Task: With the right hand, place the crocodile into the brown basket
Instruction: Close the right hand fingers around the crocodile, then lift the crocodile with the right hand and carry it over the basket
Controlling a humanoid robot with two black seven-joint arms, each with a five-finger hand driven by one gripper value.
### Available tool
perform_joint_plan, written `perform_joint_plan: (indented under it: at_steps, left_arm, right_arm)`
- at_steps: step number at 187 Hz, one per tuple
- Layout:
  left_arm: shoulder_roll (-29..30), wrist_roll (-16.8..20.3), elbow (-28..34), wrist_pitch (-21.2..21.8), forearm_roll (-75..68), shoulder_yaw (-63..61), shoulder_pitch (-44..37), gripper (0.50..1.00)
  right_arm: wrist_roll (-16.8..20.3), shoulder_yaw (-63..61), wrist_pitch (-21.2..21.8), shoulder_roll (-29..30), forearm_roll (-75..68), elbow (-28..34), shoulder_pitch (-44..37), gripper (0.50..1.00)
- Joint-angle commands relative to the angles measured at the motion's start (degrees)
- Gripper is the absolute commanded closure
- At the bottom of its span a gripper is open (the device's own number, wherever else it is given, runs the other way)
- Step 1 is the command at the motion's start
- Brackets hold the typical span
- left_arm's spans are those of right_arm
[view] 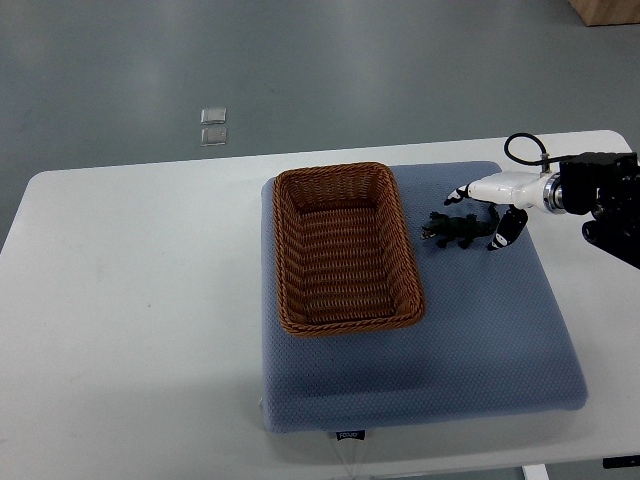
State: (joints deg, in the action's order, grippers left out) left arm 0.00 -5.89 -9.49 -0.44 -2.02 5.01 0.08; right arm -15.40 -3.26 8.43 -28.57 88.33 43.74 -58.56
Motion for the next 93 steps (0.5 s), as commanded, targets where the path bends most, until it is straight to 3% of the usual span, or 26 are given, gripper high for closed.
perform_joint_plan:
  at_steps: [1, 45, 93]
  left_arm:
    - [0.0, 0.0, 0.0, 0.0, 0.0, 0.0, 0.0, 0.5]
    - [0.0, 0.0, 0.0, 0.0, 0.0, 0.0, 0.0, 0.5]
    - [0.0, 0.0, 0.0, 0.0, 0.0, 0.0, 0.0, 0.5]
  right_arm:
    - [0.11, 0.09, -0.08, 0.01, 0.09, 0.02, 0.37, 0.666]
    - [0.11, 0.18, -0.61, 0.01, 0.35, -0.15, 0.64, 0.744]
    - [2.13, 0.45, -1.22, 0.01, 0.53, -0.15, 0.99, 0.92]
